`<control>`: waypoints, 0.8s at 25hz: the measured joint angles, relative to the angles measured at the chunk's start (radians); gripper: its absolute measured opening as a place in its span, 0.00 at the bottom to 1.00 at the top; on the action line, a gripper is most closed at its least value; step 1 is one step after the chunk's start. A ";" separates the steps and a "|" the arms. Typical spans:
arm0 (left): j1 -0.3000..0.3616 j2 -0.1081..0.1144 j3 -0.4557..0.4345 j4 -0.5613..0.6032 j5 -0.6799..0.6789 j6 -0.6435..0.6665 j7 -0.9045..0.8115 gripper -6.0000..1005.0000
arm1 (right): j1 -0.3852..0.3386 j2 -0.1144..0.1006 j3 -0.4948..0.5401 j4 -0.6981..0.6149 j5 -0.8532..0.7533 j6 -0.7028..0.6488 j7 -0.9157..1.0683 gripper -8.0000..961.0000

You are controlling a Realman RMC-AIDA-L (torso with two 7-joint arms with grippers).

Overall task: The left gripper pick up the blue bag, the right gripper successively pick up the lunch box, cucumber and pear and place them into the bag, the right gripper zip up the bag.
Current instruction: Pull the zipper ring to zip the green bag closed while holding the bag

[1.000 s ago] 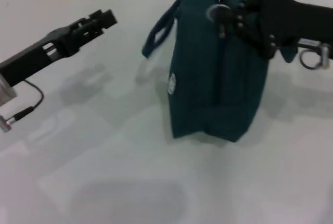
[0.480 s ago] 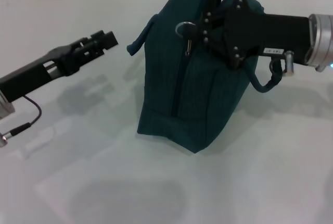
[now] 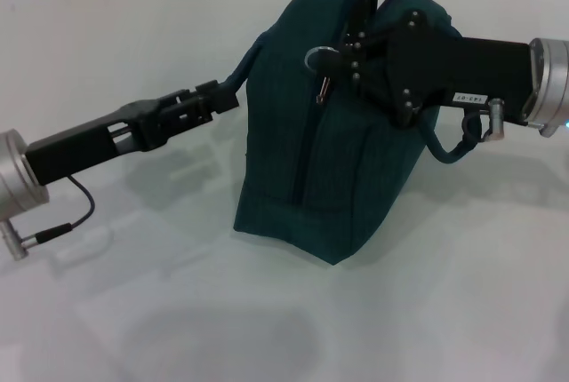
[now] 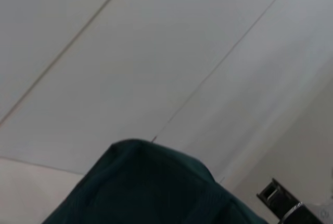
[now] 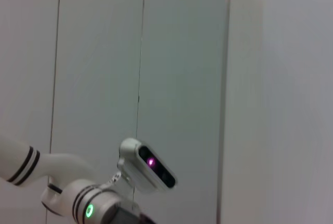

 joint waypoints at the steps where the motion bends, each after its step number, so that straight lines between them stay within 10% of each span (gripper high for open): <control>1: -0.002 -0.002 0.000 0.000 0.005 0.000 -0.002 0.58 | 0.000 0.000 -0.006 0.000 0.006 -0.002 0.000 0.02; 20: -0.053 -0.021 0.003 -0.040 0.049 0.001 0.010 0.50 | 0.000 0.000 -0.039 -0.008 0.028 -0.008 0.002 0.02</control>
